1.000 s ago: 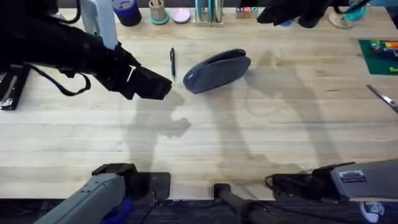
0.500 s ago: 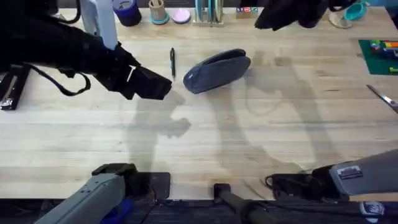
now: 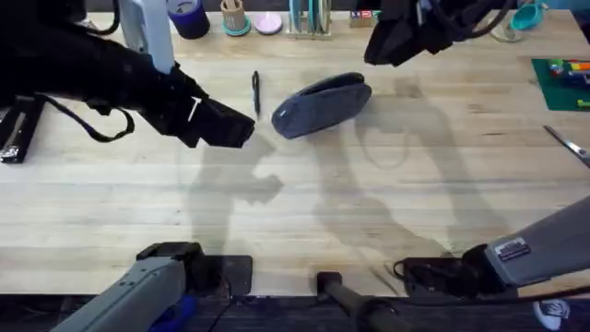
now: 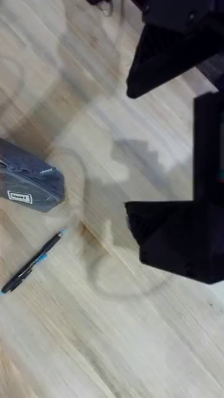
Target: Unzip the bag, pick up the pens from the table one at a time and place them inside, then zip the bag closed.
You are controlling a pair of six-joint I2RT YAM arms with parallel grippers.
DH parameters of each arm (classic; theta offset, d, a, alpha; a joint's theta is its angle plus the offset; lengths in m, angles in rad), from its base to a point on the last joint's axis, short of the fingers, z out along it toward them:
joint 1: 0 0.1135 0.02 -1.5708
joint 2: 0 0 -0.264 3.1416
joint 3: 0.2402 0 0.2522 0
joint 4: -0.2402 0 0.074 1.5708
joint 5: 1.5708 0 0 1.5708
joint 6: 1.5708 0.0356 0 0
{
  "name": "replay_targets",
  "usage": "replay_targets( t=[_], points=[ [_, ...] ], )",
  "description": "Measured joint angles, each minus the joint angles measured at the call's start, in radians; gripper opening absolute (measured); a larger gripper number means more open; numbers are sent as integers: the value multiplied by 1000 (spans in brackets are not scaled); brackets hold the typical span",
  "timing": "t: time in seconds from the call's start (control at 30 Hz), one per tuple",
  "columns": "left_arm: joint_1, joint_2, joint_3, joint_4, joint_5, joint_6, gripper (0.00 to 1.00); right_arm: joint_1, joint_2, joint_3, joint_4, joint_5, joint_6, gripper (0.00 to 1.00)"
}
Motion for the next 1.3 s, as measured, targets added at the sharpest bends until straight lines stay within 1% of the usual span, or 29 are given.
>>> replay_targets(
  t=[0.2, 0.43, 0.67, 0.87, 1.3],
  points=[
    [0, 0, 0, 0, 0, 0, 995, 15, 40, 0, -6, 0, -114, 29],
    [0, 0, 0, 0, 0, 0, 995, 18, 96, 0, -11, 1, -200, 30],
    [0, 0, 0, 0, 0, 0, 995, 18, 126, 0, -11, 3, -279, 29],
    [0, 0, 0, 0, 0, 0, 995, 18, 139, 0, -5, 49, -307, 28],
    [0, 0, 0, 0, 0, 0, 995, 18, 152, 0, 32, 72, -330, 29]
  ],
)
